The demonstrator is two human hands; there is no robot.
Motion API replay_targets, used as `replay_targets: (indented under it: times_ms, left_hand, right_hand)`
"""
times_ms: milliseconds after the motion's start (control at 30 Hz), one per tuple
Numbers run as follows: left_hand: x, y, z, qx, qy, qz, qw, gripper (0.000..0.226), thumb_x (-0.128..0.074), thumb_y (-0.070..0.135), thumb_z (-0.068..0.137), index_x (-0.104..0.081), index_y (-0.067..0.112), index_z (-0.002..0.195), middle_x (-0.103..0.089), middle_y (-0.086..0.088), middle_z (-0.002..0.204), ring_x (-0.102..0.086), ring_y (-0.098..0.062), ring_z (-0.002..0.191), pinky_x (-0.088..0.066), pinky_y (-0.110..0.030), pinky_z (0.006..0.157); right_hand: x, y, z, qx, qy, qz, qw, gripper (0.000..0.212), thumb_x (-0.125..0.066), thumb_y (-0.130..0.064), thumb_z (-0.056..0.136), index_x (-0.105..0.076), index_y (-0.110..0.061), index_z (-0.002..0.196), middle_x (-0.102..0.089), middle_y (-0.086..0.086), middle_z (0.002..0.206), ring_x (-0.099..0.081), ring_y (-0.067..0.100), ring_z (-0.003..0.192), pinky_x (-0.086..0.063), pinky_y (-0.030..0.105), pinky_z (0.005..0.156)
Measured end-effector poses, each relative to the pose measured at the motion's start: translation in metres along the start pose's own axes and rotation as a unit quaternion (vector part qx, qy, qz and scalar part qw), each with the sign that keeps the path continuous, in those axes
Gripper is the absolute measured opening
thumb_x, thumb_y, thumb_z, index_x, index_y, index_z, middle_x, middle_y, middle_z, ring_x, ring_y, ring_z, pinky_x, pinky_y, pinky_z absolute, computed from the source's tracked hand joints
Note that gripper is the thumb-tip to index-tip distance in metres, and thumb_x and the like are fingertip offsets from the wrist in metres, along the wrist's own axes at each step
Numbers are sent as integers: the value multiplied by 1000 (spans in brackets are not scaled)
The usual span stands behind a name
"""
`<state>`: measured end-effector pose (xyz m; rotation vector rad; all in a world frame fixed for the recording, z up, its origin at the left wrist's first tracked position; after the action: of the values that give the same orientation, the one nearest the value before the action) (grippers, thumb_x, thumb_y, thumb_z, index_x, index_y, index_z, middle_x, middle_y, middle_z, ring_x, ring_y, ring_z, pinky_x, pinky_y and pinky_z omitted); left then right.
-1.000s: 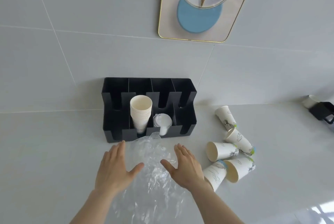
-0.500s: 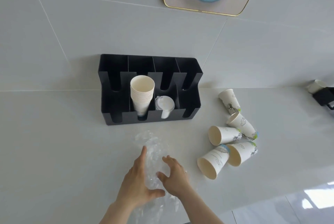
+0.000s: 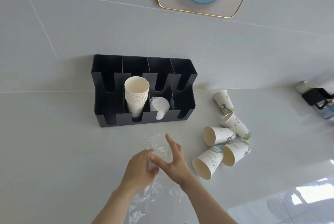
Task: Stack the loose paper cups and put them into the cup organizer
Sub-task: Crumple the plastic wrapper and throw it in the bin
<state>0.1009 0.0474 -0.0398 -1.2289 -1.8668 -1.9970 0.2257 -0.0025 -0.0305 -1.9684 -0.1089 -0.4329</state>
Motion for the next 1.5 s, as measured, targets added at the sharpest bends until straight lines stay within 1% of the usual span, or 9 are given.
replay_targets:
  times_ms: [267,400,533,633,767,967,1067,1300,1500]
  left_hand:
    - [58,22,-35,-80,134,-105,982,53,-71,15,66,-55,34,114,-54,19,113,-47,-7,116,-42,-23,96]
    - [55,17,-56,-69,167,-220,958,72,-83,10,71,-49,22,133,-41,3,139,-44,-8,134,-37,-9,105]
    - [70,-25,-78,33,232,-384,893,101,-83,44,66,-26,44,149,-37,12,153,-48,-4,136,-42,-36,103]
    - [61,-32,-81,59,156,-331,929,98,-71,73,64,-23,60,148,-24,25,159,-34,1,143,-34,-43,113]
    - [24,-3,-73,57,66,-362,928,104,-69,85,58,-23,60,148,-31,25,156,-37,8,137,-38,-40,114]
    - [61,-7,-58,124,282,-398,864,39,-60,66,77,-56,44,110,-66,22,111,-63,4,103,-48,-24,79]
    - [73,-18,-56,167,324,-364,857,29,-56,59,84,-57,33,96,-68,9,97,-66,-11,93,-50,-30,71]
    - [68,-10,-40,161,234,-397,873,11,-55,27,73,-54,24,83,-63,-9,84,-61,-30,73,-56,-48,61]
    - [60,7,-47,115,225,-432,866,47,-54,23,77,-54,42,120,-63,-1,119,-67,-27,105,-62,-50,82]
  right_hand:
    - [-33,-53,2,8,-79,209,975,44,-86,-18,81,-57,-3,110,-76,17,98,-75,31,94,-58,46,88]
    - [-43,-66,0,51,-30,170,984,25,-74,-6,79,-54,-4,95,-68,8,78,-68,20,74,-57,34,67]
    - [-22,-56,0,12,98,207,973,16,-65,-5,83,-59,-18,86,-65,5,73,-64,21,67,-56,35,61]
    - [-1,-37,-2,-43,182,248,951,22,-63,-6,87,-59,-25,98,-55,13,70,-56,20,70,-59,43,67]
    - [-18,-31,-7,-81,160,274,945,9,-63,-18,87,-64,-26,92,-62,4,76,-59,20,69,-55,34,61]
    - [-55,-57,-15,-51,-26,303,951,43,-62,-62,90,-63,-29,117,-72,10,121,-70,28,116,-56,51,103]
    - [-49,-69,-23,7,-27,184,983,53,-45,-83,81,-58,-36,100,-64,-11,105,-60,8,106,-48,31,94]
    - [-35,-79,-36,110,48,139,983,31,-58,-46,101,-51,-22,82,-62,-27,102,-60,1,102,-43,28,92]
    - [-40,-81,-43,123,-3,105,987,47,-49,-22,107,-45,-56,140,-55,-24,140,-53,-8,126,-49,30,107]
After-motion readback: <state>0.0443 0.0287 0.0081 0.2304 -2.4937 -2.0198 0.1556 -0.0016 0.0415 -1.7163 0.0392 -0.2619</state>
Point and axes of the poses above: each hand's wrist, its own z-axis towards the middle knuckle, its own x-axis out of the back of the hand, y = z × x, the point moved 9 cm from there along z, towards the middle knuckle
